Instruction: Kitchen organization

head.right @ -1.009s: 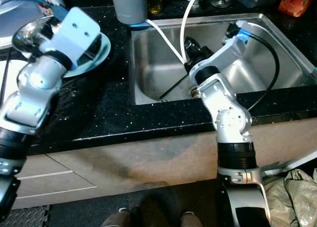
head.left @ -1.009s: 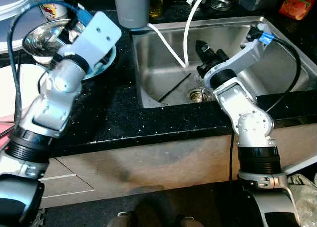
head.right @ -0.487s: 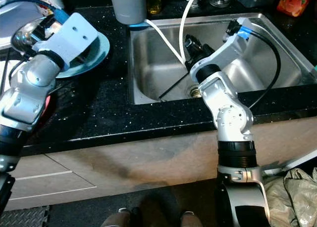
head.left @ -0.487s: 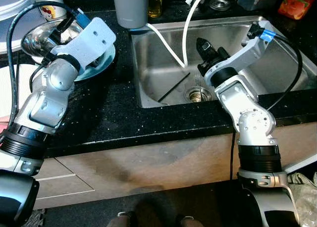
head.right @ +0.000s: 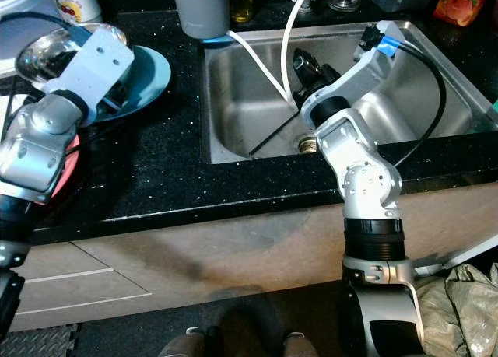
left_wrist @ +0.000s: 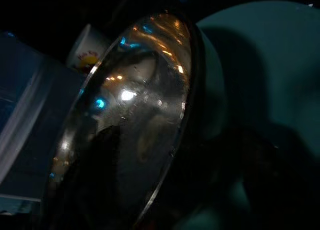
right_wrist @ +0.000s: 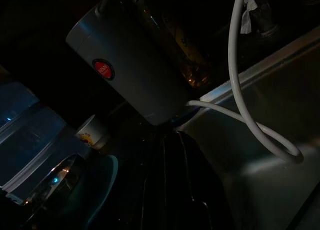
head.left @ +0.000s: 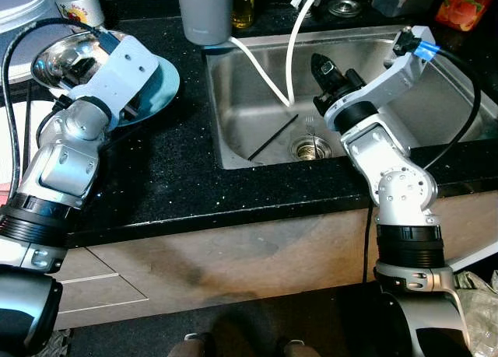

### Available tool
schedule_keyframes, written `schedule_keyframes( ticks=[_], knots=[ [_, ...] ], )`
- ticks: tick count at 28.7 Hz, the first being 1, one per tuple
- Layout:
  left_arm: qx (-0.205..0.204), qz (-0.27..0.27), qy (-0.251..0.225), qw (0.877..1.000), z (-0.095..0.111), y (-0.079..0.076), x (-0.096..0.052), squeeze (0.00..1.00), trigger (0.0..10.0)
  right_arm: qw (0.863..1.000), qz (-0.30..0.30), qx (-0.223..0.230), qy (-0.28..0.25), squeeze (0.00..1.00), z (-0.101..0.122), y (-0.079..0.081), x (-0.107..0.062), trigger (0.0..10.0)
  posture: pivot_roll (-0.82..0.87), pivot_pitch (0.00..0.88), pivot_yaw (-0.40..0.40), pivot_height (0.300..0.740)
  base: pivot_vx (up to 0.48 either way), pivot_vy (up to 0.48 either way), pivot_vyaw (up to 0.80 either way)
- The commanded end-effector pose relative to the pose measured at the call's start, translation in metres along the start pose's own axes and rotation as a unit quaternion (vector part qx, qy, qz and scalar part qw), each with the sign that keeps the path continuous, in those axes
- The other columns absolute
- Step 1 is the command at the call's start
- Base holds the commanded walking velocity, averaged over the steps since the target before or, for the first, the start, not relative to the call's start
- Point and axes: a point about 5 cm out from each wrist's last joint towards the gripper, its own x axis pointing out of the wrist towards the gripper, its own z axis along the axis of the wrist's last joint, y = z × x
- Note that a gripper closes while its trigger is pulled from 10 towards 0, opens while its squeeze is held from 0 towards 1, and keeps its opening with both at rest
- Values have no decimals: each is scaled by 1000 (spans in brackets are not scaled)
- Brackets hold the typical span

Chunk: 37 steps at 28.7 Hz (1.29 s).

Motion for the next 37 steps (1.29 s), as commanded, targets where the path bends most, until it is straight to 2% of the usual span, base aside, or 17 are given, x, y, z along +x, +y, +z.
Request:
schedule_keyframes(
  ticks=[1, 9, 26, 28, 31, 36, 37],
  knots=[
    [-10, -11, 15, 1000, -7, -3, 0, 0, 0, 1000, -1, -3, 1, 0, 1, -1, 1, 10000, 15, 194, 12, 740, 0, 0, 0],
    [-15, -32, 7, 999, -4, -8, -1, 0, 0, 1000, -6, 0, -3, 0, 4, -3, 1, 10000, 14, 195, 12, 740, 0, 0, 0],
    [17, -35, -47, 998, 9, -11, -2, 0, 0, 1000, -12, 2, -6, 0, 5, -4, 1, 10000, 13, 187, 13, 740, 0, 0, 0],
    [22, -25, -69, 997, 15, -9, -2, 0, 0, 1000, -12, 3, -7, 0, 5, -4, 1, 10000, 12, 187, 14, 740, 0, 0, 0],
    [25, -25, -77, 996, 17, -9, -2, 0, 0, 1000, -12, 3, -7, 0, 6, -4, 1, 10000, 12, 187, 14, 740, 0, 0, 0],
    [29, -23, -160, 986, 40, -9, -7, 0, 0, 1000, -13, 6, -10, 0, 7, -4, 2, 10000, 11, 184, 12, 740, 0, 0, 0],
    [29, -23, -160, 986, 40, -9, -7, 0, 0, 1000, -13, 6, -10, 0, 7, -4, 2, 10000, 11, 184, 12, 740, 0, 0, 0]
  ],
)
